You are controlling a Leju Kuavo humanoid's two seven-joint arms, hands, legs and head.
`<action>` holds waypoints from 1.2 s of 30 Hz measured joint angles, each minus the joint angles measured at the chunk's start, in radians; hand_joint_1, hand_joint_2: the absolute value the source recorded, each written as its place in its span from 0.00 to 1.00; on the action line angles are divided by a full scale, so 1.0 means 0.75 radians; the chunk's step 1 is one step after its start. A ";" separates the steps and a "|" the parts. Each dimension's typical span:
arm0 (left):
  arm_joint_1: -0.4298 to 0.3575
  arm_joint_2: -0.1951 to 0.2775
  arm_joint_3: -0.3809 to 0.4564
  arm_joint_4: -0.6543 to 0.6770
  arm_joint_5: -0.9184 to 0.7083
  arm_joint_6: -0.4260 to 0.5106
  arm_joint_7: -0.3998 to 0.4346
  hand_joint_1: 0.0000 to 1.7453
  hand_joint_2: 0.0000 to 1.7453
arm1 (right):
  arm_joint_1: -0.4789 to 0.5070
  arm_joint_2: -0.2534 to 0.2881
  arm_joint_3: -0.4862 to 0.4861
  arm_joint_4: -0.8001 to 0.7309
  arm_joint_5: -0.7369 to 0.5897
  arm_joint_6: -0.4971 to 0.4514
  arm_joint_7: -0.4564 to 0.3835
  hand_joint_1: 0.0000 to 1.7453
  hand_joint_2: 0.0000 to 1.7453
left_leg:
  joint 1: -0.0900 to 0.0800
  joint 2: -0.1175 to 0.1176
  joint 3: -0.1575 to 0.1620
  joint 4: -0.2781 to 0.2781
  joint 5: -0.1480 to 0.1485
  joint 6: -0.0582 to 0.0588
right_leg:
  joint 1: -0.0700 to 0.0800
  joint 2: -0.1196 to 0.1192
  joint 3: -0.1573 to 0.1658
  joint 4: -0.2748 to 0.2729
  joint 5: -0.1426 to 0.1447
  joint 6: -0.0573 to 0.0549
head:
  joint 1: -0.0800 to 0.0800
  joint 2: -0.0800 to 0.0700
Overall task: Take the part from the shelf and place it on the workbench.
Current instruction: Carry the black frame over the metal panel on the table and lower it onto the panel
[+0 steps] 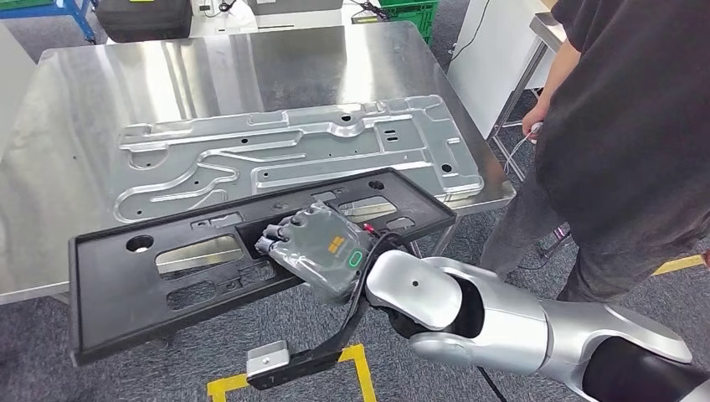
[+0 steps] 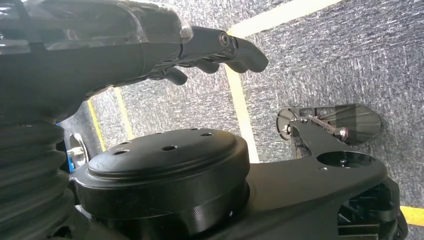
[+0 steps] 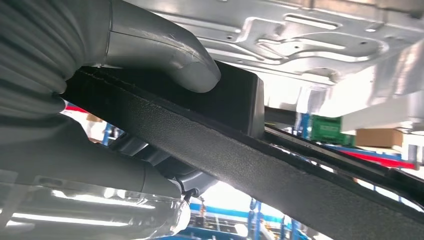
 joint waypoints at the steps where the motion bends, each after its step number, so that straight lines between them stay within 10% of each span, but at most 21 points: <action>1: 0.000 0.000 -0.001 0.000 -0.002 -0.001 0.000 0.00 1.00 | -0.005 0.011 0.008 0.011 0.002 -0.004 -0.010 1.00 1.00 | 0.000 0.000 0.000 0.000 0.001 0.001 | -0.001 0.000 0.000 -0.001 0.001 0.009 | 0.001 0.000; 36: 0.000 -0.028 -0.021 0.001 0.021 -0.055 -0.003 0.00 1.00 | -0.272 0.265 0.072 0.616 -0.082 -0.110 -0.124 1.00 1.00 | 0.002 -0.010 0.003 0.000 0.008 0.000 | 0.000 -0.005 0.001 0.007 0.001 0.021 | 0.003 0.000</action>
